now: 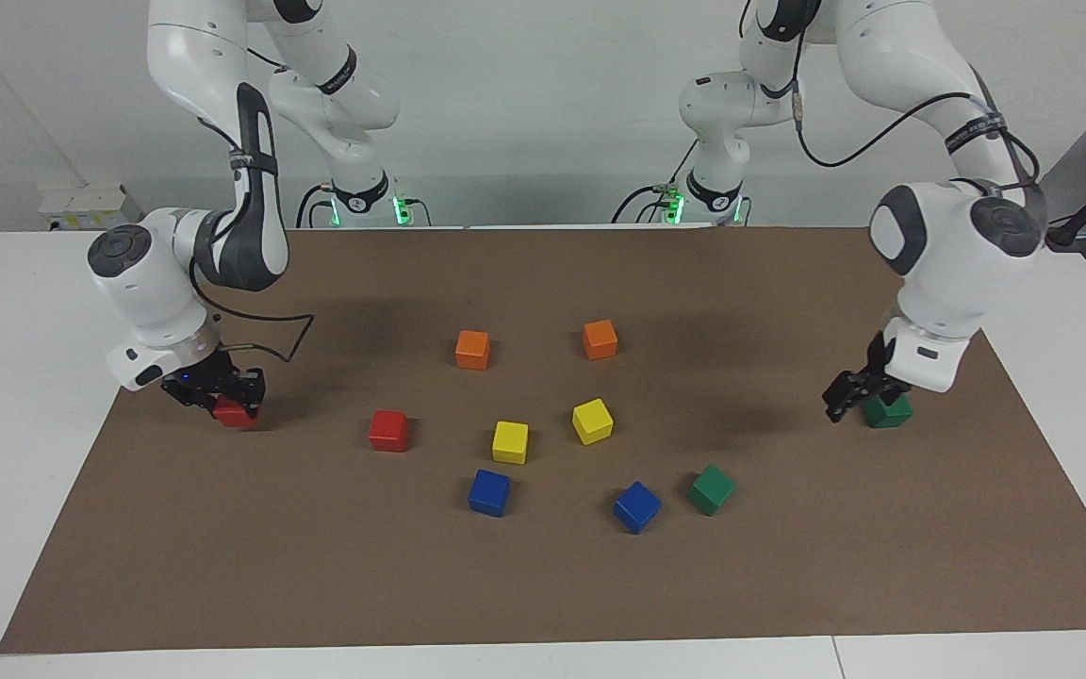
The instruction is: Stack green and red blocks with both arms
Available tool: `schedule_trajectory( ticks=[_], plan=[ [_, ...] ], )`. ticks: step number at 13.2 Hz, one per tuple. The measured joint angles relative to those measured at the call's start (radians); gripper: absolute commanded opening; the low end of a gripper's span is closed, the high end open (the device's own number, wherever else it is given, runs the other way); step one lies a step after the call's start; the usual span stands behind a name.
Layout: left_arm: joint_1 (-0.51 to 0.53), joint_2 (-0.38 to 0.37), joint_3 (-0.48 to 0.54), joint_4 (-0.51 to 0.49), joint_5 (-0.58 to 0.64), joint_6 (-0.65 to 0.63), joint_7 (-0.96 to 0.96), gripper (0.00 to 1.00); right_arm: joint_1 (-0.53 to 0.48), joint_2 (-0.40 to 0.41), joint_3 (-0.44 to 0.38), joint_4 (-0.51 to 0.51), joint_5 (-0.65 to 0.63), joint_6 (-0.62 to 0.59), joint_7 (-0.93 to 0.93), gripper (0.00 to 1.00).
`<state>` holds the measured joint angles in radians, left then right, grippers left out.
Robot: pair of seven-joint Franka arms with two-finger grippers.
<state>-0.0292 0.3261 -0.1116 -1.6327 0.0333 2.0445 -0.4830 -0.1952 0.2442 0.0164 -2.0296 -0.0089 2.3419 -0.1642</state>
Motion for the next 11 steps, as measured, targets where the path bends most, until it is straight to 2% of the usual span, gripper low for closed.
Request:
schedule_trajectory(
  ticks=[2,4,7,10,11],
  plan=[
    [-0.072,0.04,0.001,0.02,0.0,0.011,-0.212,1.0,-0.001,0.013,0.001,-0.002,0.005,0.002,0.0,0.0],
    [-0.116,0.125,0.003,0.096,0.0,0.023,-0.383,1.0,-0.001,0.026,0.001,-0.004,0.006,0.025,0.0,0.0],
    [-0.132,0.22,0.006,0.166,0.0,0.07,-0.54,1.0,-0.001,0.041,0.002,-0.007,0.007,0.041,0.0,0.0],
    [-0.132,0.255,0.01,0.177,0.0,0.131,-0.635,1.0,-0.001,0.042,0.002,-0.007,0.007,0.042,0.0,0.0],
    [-0.133,0.263,0.01,0.177,0.0,0.151,-0.652,1.0,-0.001,0.042,0.002,-0.007,0.007,0.043,0.0,0.07]
  ],
)
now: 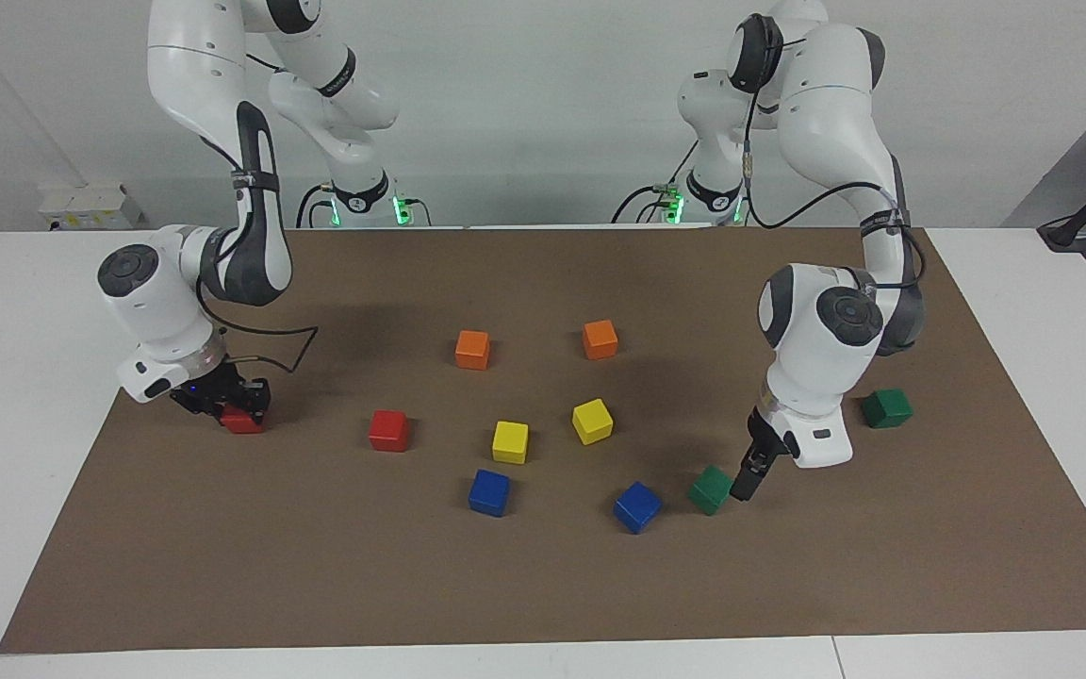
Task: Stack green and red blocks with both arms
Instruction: 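Grasp the other green cube with the left gripper while the right gripper grasps red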
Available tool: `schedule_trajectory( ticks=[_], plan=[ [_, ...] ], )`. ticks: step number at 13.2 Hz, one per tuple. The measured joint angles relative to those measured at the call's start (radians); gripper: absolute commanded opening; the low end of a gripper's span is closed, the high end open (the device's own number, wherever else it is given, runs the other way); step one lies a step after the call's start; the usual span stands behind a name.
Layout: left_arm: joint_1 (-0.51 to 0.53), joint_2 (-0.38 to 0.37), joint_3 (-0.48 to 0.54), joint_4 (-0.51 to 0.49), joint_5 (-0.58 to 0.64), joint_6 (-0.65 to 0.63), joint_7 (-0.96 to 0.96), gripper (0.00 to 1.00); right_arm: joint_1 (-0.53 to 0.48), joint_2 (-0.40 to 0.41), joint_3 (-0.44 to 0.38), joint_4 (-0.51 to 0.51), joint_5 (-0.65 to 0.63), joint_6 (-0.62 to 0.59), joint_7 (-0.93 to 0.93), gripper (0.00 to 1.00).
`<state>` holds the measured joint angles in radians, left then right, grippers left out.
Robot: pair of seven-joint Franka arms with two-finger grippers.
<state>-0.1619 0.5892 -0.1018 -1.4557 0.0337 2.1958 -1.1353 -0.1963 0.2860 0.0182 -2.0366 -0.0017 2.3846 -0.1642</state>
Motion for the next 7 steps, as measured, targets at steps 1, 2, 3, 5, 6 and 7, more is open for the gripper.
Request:
schedule_trajectory(
  ticks=[1,2,3,5,6,7],
  plan=[
    [-0.004,0.007,-0.001,0.001,0.0,0.011,-0.008,1.0,0.0,0.0,0.0,0.0,0.0,0.001,0.0,0.61],
    [-0.01,0.014,-0.001,0.006,0.0,0.011,-0.015,1.0,0.0,0.0,0.0,0.0,0.0,0.001,0.0,1.0],
    [-0.018,0.029,-0.001,0.022,0.0,0.009,-0.024,1.0,0.0,0.0,0.001,0.0,0.0,0.002,0.0,1.0],
    [-0.038,0.075,0.001,0.08,0.0,0.003,-0.041,1.0,0.001,0.0,0.003,0.0,0.0,0.005,0.0,1.0],
    [-0.043,0.093,0.002,0.102,0.002,-0.003,-0.043,1.0,0.001,0.0,0.003,0.001,0.0,0.006,0.0,1.0],
    [-0.044,0.104,0.002,0.115,0.005,-0.01,-0.043,1.0,0.001,-0.001,0.003,0.004,0.0,0.006,0.0,1.0]
  ],
)
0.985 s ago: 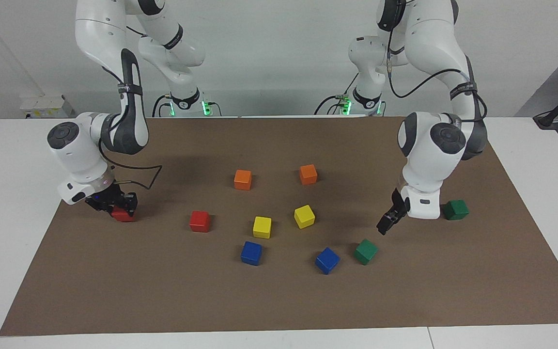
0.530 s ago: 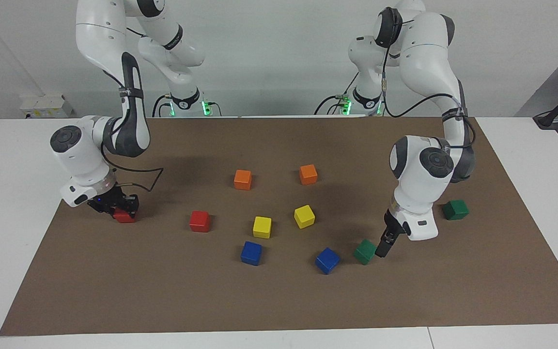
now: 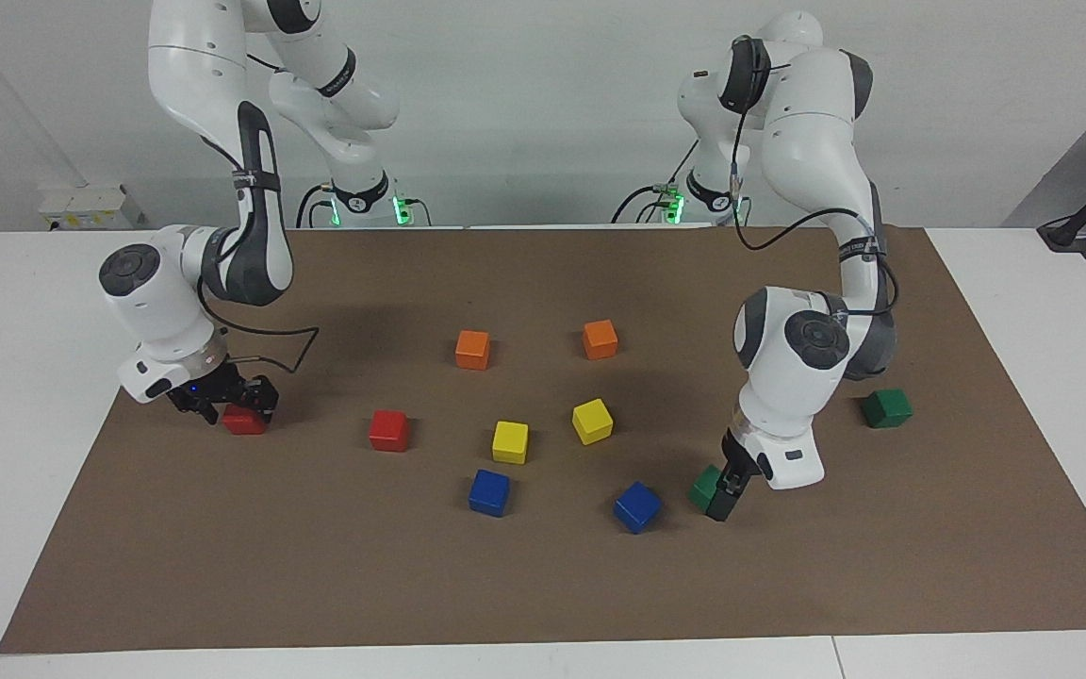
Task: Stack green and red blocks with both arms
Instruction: 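Grasp the other green cube with the left gripper while the right gripper grasps red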
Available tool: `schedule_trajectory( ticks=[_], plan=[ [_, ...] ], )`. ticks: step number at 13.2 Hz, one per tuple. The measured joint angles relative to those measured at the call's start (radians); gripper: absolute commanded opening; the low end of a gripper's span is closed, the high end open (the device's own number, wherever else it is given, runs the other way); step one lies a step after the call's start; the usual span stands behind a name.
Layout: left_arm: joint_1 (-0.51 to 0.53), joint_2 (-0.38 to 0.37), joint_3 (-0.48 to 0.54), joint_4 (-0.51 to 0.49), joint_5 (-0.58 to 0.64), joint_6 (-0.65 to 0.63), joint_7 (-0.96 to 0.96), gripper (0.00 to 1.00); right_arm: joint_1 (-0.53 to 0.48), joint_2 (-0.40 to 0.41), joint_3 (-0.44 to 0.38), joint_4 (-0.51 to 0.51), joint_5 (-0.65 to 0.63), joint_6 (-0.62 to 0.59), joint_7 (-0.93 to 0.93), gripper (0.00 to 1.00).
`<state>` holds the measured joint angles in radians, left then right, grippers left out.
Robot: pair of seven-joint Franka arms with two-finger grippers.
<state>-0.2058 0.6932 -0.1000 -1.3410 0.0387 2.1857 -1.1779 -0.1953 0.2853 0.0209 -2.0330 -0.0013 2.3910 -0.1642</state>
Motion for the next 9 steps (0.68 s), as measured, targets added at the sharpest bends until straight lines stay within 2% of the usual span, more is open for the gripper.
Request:
schedule_trajectory(
  ticks=[2,4,7,9],
  plan=[
    [-0.002,0.005,0.0,0.003,0.024,-0.004,0.0,1.0,0.003,-0.014,0.001,0.014,0.0,-0.024,0.0,1.0],
    [-0.012,0.009,0.0,-0.003,0.046,-0.006,0.0,1.0,0.019,-0.049,0.012,0.059,0.002,-0.123,0.009,1.0],
    [-0.034,0.021,0.0,-0.018,0.05,-0.005,-0.002,1.0,0.103,-0.076,0.017,0.158,0.003,-0.274,0.154,1.0],
    [-0.037,0.022,0.001,-0.037,0.051,-0.003,-0.004,0.82,0.188,-0.075,0.02,0.185,0.003,-0.293,0.301,1.0]
  ],
)
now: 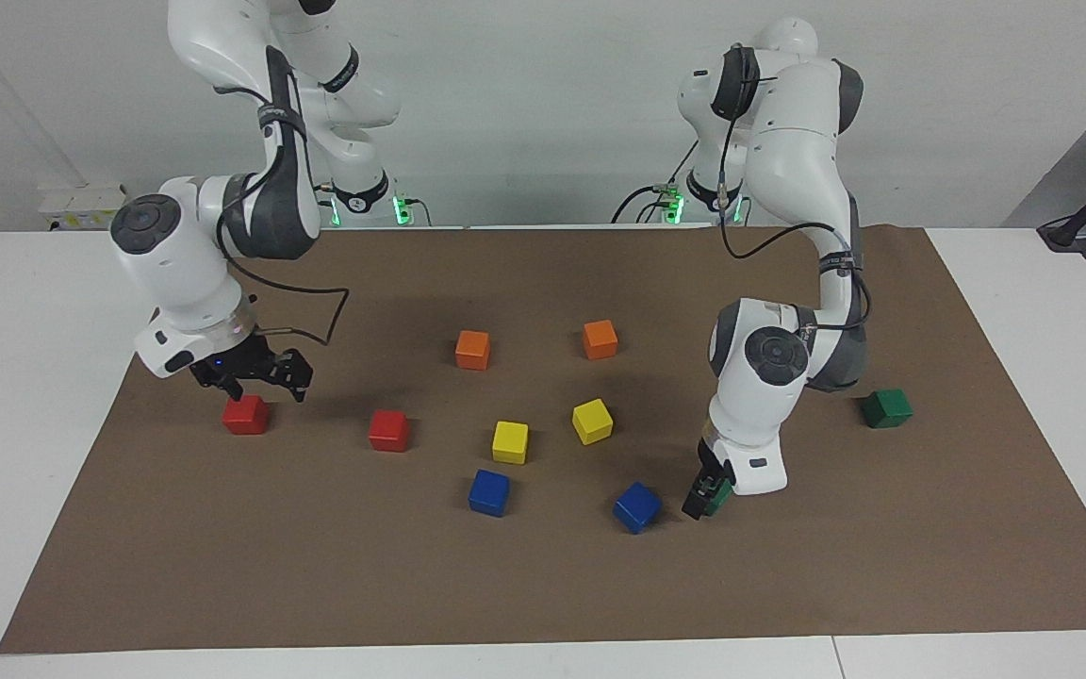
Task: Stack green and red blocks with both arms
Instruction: 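Grasp the other green cube with the left gripper while the right gripper grasps red, then carry the green cube to the placed green while the right gripper carries red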
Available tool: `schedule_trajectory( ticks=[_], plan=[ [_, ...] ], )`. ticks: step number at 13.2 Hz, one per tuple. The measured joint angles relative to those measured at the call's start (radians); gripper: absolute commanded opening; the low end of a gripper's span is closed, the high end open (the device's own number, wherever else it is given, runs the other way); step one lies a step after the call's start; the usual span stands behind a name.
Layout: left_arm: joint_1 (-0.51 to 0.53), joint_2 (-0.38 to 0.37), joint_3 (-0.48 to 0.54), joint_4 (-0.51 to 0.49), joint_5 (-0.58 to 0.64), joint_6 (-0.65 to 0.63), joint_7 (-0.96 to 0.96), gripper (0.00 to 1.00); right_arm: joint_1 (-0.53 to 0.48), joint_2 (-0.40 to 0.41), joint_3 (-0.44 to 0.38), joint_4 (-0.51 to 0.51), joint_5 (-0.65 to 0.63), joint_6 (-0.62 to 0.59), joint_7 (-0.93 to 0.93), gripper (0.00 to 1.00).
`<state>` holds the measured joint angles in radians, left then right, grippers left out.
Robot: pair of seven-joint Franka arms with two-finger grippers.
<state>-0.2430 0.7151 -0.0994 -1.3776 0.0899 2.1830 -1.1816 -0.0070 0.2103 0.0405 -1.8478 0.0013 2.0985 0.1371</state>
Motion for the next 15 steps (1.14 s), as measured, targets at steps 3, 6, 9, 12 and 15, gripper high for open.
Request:
schedule_trajectory(
  ticks=[3,6,9,12,15],
  plan=[
    [0.0,0.0,0.007,-0.009,0.001,0.001,0.0,0.04,0.1,0.021,0.003,0.0,-0.002,0.019,0.171,1.0],
    [0.0,0.0,0.009,-0.009,0.007,0.002,0.0,0.0,0.14,0.054,0.002,-0.005,-0.002,0.071,0.234,1.0],
    [0.001,-0.001,0.011,-0.009,0.011,-0.001,0.003,0.0,0.158,0.092,0.002,-0.008,-0.002,0.119,0.276,1.0],
    [0.015,-0.03,0.016,-0.002,0.012,-0.035,0.094,0.0,0.163,0.126,0.002,-0.008,-0.002,0.148,0.287,1.0],
    [0.083,-0.139,0.019,-0.008,0.013,-0.18,0.413,0.0,0.162,0.151,0.001,-0.01,-0.002,0.172,0.287,1.0]
  ],
)
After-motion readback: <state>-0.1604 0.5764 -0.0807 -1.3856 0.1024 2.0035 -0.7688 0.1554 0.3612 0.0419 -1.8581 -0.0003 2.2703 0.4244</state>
